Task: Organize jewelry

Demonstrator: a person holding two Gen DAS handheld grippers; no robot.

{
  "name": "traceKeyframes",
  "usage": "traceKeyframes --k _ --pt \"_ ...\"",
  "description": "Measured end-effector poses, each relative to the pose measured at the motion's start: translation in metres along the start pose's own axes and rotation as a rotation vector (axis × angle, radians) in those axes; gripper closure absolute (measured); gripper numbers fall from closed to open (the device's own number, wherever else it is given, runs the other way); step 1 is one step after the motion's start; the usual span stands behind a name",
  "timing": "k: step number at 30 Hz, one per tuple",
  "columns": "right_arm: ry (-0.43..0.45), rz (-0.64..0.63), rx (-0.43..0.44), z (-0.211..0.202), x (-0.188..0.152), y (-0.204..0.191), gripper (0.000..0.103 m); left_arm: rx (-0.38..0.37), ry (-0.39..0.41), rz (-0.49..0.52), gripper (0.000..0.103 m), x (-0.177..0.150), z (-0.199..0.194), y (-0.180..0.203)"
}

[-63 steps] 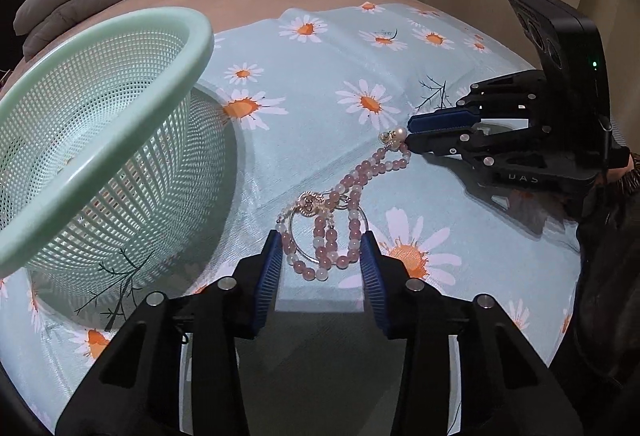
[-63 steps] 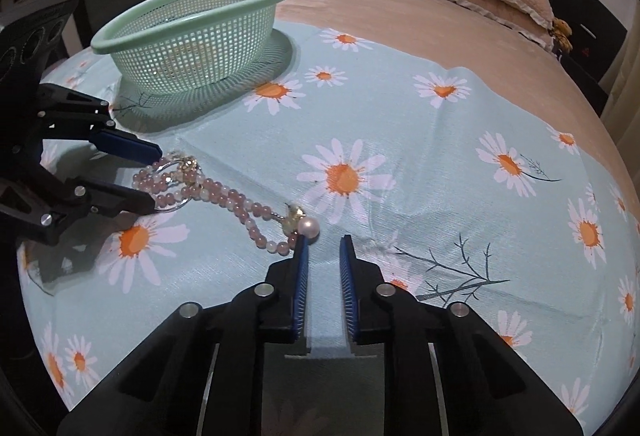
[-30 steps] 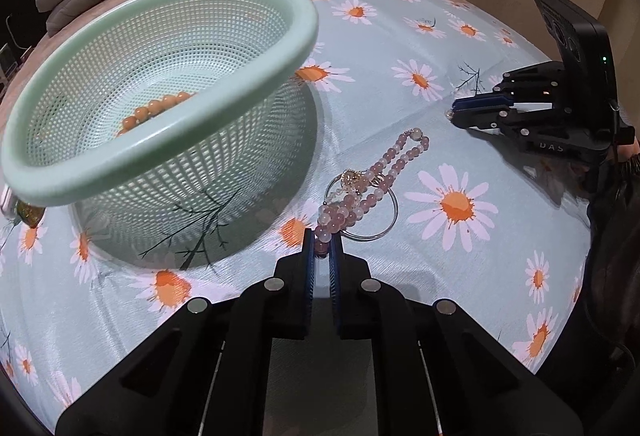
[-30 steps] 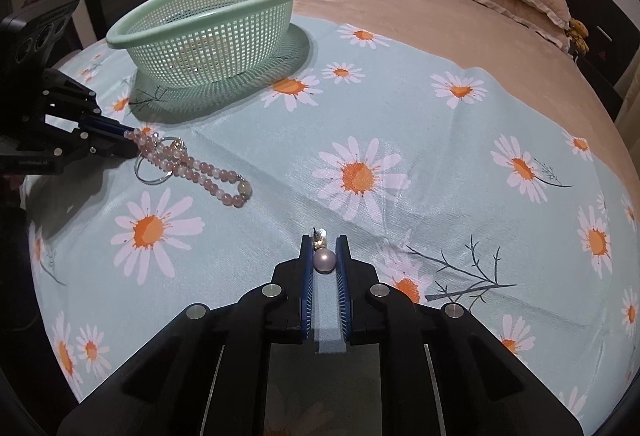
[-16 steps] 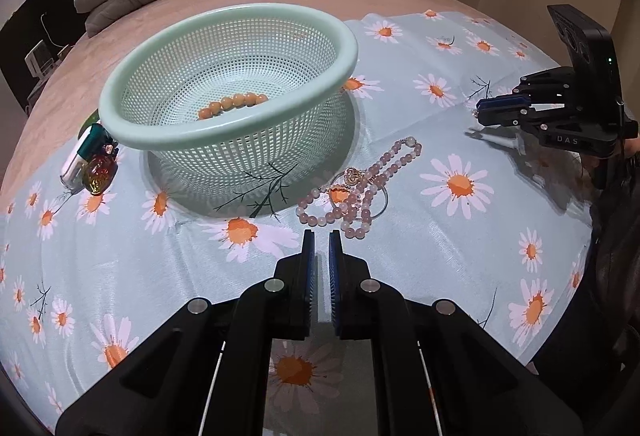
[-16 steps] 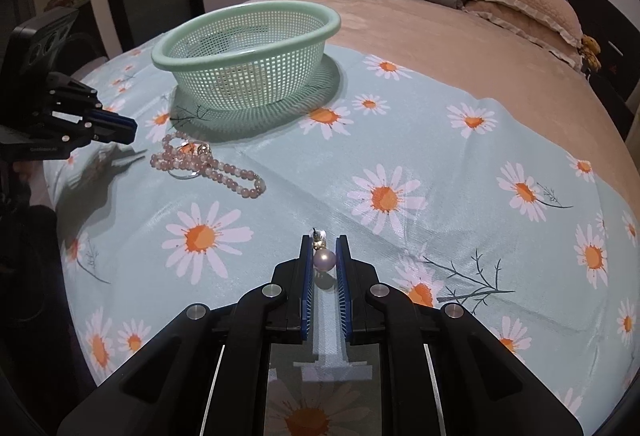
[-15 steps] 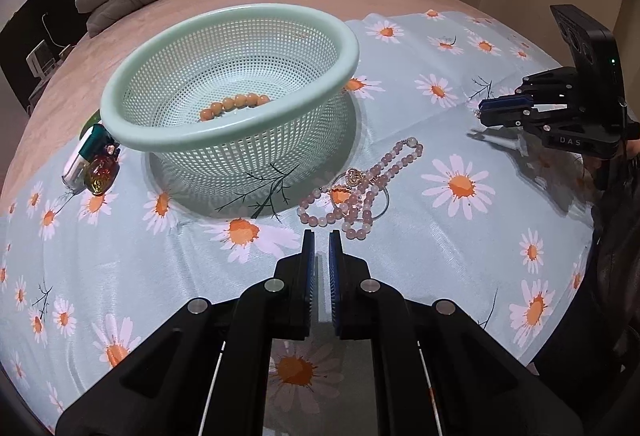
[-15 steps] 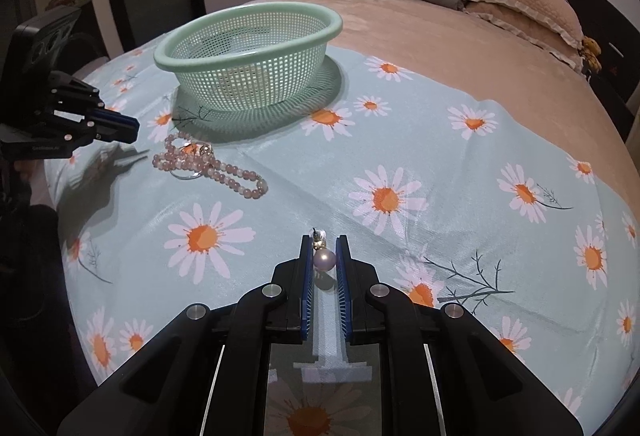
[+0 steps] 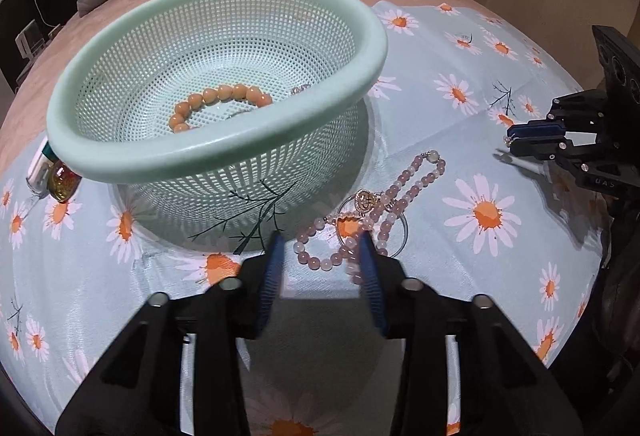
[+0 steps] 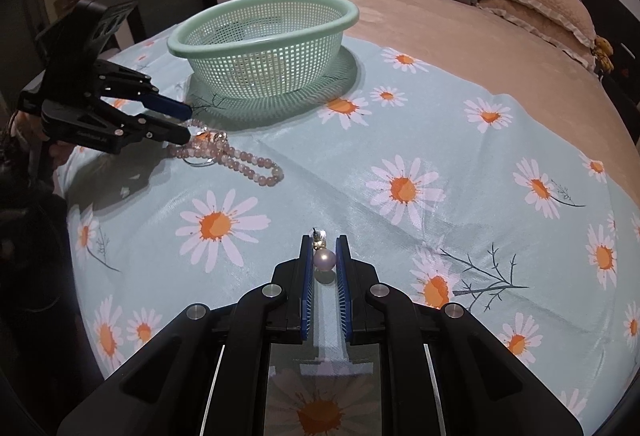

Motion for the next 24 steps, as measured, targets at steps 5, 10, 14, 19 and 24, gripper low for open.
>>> traceKeyframes --k 5,10,14,19,24 --pt "-0.013 -0.003 -0.003 0.002 -0.002 0.0 0.092 -0.031 0.016 -0.012 0.097 0.0 -0.004 0.001" --pt "-0.006 -0.009 0.005 0.0 -0.001 -0.002 0.092 -0.042 0.038 -0.003 0.097 0.002 -0.018 0.008" --pt "-0.003 -0.011 0.009 -0.002 -0.002 -0.003 0.092 -0.022 0.043 0.022 0.097 0.003 -0.032 0.014" --pt "-0.004 -0.016 0.003 -0.002 -0.002 -0.004 0.092 0.018 0.065 0.05 0.097 0.006 -0.059 0.019" --pt "0.022 -0.026 0.026 -0.01 0.0 -0.01 0.092 0.056 0.09 0.085 0.097 0.021 -0.084 0.026"
Point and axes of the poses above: each gripper's, at about its wrist camera, not at the fingertips, and z roughly the way its jaws point, y to its right, x to its top, the point moved 7 cm from there along z, roughly the way its jaws point, and after that the axes turned 1 degree about x, right-handed, at the moved point
